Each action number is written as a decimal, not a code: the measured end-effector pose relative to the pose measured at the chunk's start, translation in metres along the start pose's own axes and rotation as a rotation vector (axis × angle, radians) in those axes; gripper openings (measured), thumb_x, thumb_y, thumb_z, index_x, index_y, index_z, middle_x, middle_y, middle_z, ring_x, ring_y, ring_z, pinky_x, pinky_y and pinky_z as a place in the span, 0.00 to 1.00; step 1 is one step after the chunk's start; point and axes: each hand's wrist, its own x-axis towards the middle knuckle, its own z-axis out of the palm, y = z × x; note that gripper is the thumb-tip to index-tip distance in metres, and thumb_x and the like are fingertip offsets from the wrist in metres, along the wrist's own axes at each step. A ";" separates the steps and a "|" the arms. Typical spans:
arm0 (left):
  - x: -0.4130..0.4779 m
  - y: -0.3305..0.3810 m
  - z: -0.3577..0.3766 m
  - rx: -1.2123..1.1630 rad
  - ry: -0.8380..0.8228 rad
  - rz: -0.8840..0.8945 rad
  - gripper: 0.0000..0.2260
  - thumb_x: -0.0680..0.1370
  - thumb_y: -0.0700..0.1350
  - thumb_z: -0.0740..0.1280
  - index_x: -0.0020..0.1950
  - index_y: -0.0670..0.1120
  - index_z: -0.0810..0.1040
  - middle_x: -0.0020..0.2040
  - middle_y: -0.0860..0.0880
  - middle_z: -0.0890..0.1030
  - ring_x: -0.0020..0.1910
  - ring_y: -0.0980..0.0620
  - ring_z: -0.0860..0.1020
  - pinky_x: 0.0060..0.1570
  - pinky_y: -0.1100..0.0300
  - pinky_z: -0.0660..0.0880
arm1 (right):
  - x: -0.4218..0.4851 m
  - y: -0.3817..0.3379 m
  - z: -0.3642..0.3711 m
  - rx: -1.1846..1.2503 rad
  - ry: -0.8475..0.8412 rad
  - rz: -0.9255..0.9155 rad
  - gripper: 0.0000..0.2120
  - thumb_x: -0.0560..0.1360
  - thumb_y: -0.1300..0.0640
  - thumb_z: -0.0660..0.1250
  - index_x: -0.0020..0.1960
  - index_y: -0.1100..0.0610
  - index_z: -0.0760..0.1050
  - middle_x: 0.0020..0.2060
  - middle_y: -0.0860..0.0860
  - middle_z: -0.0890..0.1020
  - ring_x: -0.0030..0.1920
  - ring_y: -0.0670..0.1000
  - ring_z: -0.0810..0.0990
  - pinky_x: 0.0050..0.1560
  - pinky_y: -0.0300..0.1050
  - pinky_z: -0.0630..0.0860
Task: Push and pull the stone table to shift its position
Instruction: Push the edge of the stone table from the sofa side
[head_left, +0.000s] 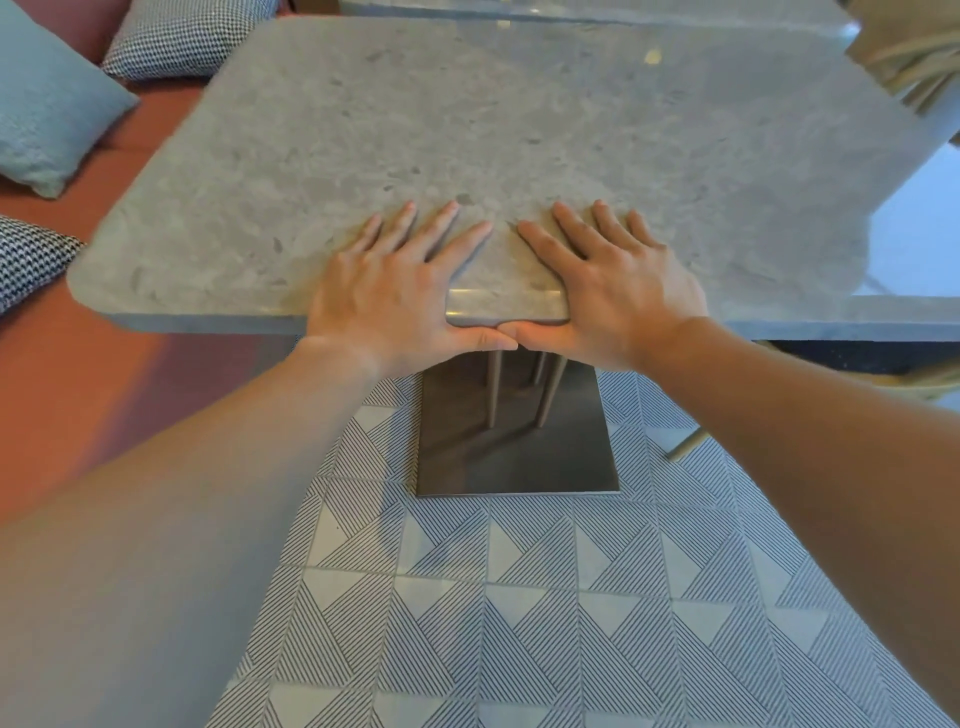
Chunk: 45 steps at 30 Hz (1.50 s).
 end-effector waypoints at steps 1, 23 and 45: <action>0.001 -0.001 0.000 0.003 0.003 -0.001 0.60 0.59 0.88 0.34 0.87 0.62 0.50 0.88 0.54 0.54 0.88 0.44 0.56 0.85 0.44 0.54 | 0.001 0.000 0.000 0.000 0.004 -0.004 0.56 0.66 0.16 0.38 0.85 0.46 0.52 0.84 0.57 0.61 0.83 0.68 0.60 0.81 0.68 0.57; 0.009 -0.015 -0.002 0.045 0.040 0.030 0.59 0.60 0.88 0.40 0.86 0.62 0.54 0.88 0.53 0.58 0.86 0.45 0.61 0.85 0.44 0.58 | 0.017 -0.008 0.003 -0.014 0.022 0.019 0.56 0.64 0.15 0.37 0.85 0.44 0.49 0.85 0.55 0.59 0.83 0.66 0.59 0.81 0.68 0.58; 0.025 -0.055 0.005 0.029 0.102 0.076 0.57 0.61 0.89 0.38 0.85 0.62 0.57 0.87 0.53 0.61 0.85 0.45 0.64 0.83 0.44 0.60 | 0.047 -0.029 0.003 -0.021 0.015 0.051 0.56 0.65 0.15 0.36 0.85 0.45 0.48 0.85 0.57 0.58 0.83 0.69 0.59 0.80 0.71 0.57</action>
